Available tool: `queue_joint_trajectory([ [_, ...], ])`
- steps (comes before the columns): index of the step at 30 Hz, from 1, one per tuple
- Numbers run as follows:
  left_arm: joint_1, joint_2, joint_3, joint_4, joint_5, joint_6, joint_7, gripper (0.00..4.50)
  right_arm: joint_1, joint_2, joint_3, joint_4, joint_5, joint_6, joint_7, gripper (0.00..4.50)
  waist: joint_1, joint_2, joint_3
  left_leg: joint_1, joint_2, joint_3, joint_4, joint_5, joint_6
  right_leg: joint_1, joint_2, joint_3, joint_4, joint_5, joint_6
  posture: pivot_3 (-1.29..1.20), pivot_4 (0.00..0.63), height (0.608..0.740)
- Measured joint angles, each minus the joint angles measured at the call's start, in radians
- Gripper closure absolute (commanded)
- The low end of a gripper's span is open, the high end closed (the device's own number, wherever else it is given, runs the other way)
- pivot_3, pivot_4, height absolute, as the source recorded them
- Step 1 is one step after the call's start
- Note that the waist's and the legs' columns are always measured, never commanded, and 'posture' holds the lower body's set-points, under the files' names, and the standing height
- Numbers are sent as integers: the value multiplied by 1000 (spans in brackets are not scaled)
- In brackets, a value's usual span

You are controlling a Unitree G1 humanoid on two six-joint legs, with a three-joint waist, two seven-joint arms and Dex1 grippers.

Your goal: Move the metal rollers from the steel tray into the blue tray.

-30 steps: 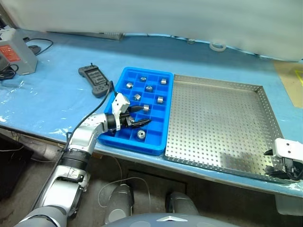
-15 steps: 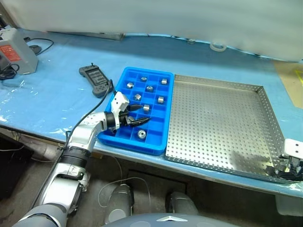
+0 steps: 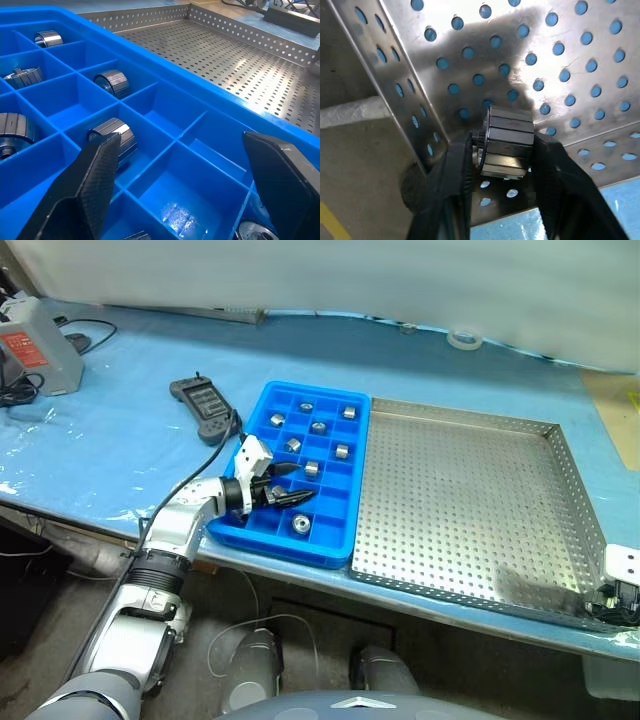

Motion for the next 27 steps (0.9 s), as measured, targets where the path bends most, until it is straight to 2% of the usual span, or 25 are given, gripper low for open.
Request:
queue_joint_trajectory([
  [2,-1,1,0,0,0,0,0,429,-1,0,0,2,0,2,2,3292,1,0,0,0,0,0,0,0,0,0,0,0,0,0,0,-216,150,740],
  [9,-2,3,5,0,-2,0,-4,429,-2,17,-17,-43,8,40,5,3306,-5,-1,0,0,1,0,0,0,0,0,0,0,0,0,0,-211,150,740],
  [15,-8,-6,14,-21,-30,22,-16,429,-16,72,-36,-311,124,208,63,3306,-15,1,1,2,2,0,0,0,0,0,1,0,2,0,0,-191,150,740],
  [18,-9,-7,19,-56,-52,40,-17,429,-96,98,-35,-423,164,283,56,3306,-24,4,1,2,2,1,1,0,0,-1,1,1,2,0,0,-165,150,740],
  [23,-26,20,40,-271,-88,175,69,429,-309,177,7,-623,246,442,45,3306,-27,3,2,2,2,1,0,1,-1,-1,1,1,2,0,0,-85,150,740],
  [27,2,64,85,-229,-83,144,82,429,-478,303,104,-652,262,510,38,3306,-25,3,2,1,2,1,-2,1,-2,-3,2,1,2,0,0,-7,150,740],
])
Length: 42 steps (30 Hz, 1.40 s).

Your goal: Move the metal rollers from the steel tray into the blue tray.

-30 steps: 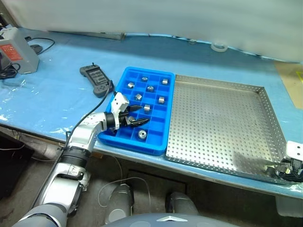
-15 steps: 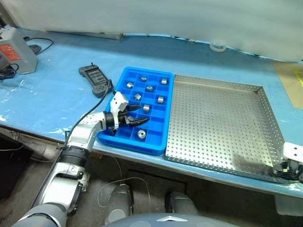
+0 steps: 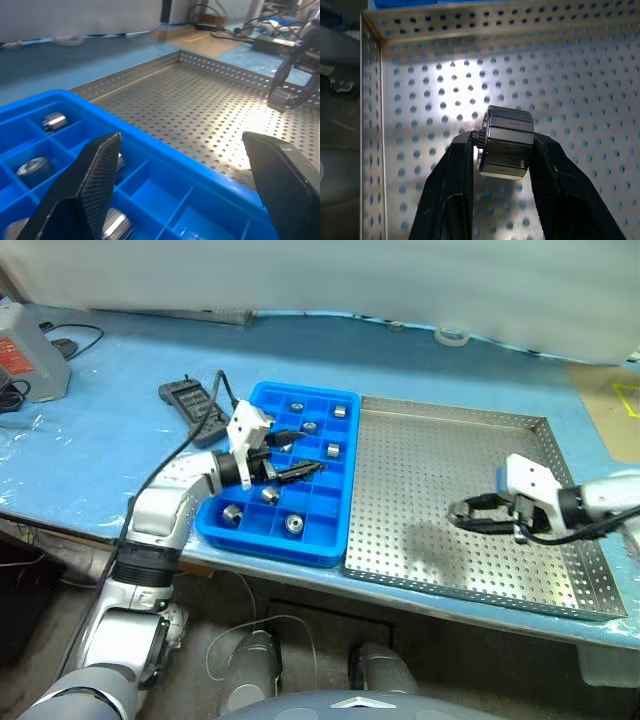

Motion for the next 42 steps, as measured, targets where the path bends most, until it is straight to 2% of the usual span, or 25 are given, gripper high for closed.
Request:
queue_joint_trajectory([
  [4,68,40,33,6,3,-13,20,429,-137,139,112,11,-7,21,-6,3306,10,-1,0,-7,0,0,-2,3,-4,-9,0,-1,2,0,0,77,150,740],
  [11,226,100,120,-152,-17,14,88,429,-273,335,255,182,-97,-100,-4,3306,55,-2,0,-9,-1,0,-1,4,-6,-10,-1,-4,4,0,0,187,150,740],
  [15,294,102,134,-227,-32,37,125,429,-344,394,270,322,-145,-172,-10,3306,80,-4,0,-7,-1,-1,0,4,-7,-9,-1,-4,4,0,0,216,150,740],
  [21,345,102,144,-297,-55,62,165,429,-348,420,295,386,-172,-240,16,3306,103,-5,-1,-6,0,-1,0,6,-9,-9,-1,-3,8,0,0,230,150,740],
  [27,337,102,132,-326,-67,88,185,429,-341,421,294,384,-178,-250,37,1300,106,-6,-1,-3,0,-1,-1,6,-10,-9,0,-3,10,0,0,207,150,740],
  [33,306,101,106,-320,-67,91,184,429,-300,408,287,292,-158,-167,39,1300,107,-7,-2,-4,0,-1,-1,7,-12,-9,0,-3,10,0,0,143,150,740],
  [36,261,88,83,-291,-65,87,181,429,-267,393,240,218,-132,-102,-3,1300,103,-7,-1,-4,0,-1,-1,9,-14,-10,0,-2,10,0,0,106,150,740],
  [42,127,-4,1,-108,16,12,208,429,-215,461,51,177,-117,-46,-293,1300,98,-10,-4,0,0,0,-3,11,-18,-10,1,0,13,0,0,52,150,740],
])
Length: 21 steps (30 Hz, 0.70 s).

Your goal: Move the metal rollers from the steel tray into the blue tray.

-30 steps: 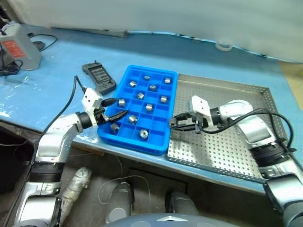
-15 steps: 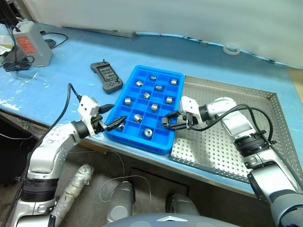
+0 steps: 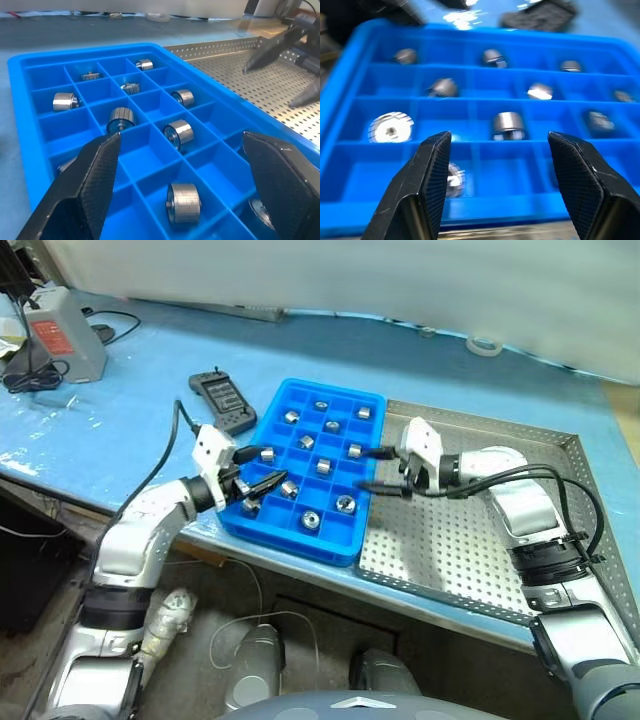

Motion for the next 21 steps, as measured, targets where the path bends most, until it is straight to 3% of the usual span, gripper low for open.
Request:
queue_joint_trajectory([
  [4,-98,-82,-50,190,91,-75,46,429,107,94,-62,58,-41,4,-244,1300,-12,-1,-1,-1,0,1,-1,1,-1,-1,0,1,0,2,4,20,150,740],
  [12,-217,-206,-71,308,87,-162,5,429,87,259,-181,86,-82,30,-647,1300,-57,-1,-1,-1,1,1,-4,3,-5,-4,2,1,2,2,4,-29,150,740],
  [21,-221,-219,-69,356,87,-178,-28,429,84,333,-168,68,-83,29,-752,1300,-77,-1,-1,-2,2,1,-4,3,-4,-3,2,0,1,2,4,-32,150,740],
])
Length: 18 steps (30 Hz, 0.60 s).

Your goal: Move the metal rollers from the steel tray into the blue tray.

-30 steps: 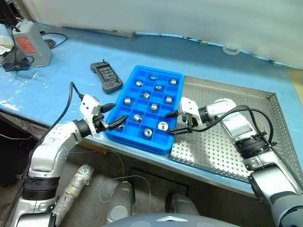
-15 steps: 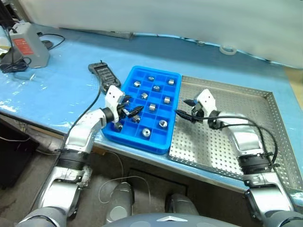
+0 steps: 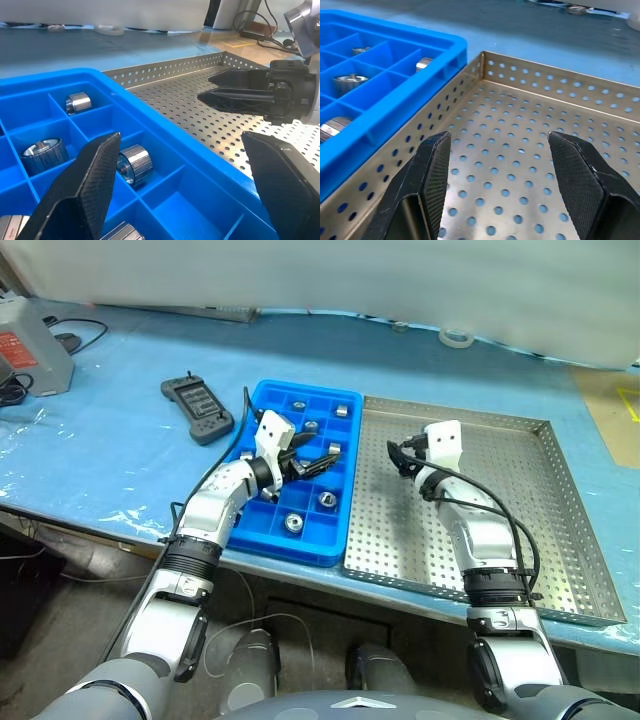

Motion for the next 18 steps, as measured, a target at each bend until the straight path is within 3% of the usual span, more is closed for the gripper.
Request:
queue_joint_trajectory([
  [18,-25,-31,49,31,-6,0,9,429,-52,3,13,50,1,-60,-8,1300,0,0,0,-1,0,0,1,-1,1,0,0,0,-1,0,0,-41,150,740],
])
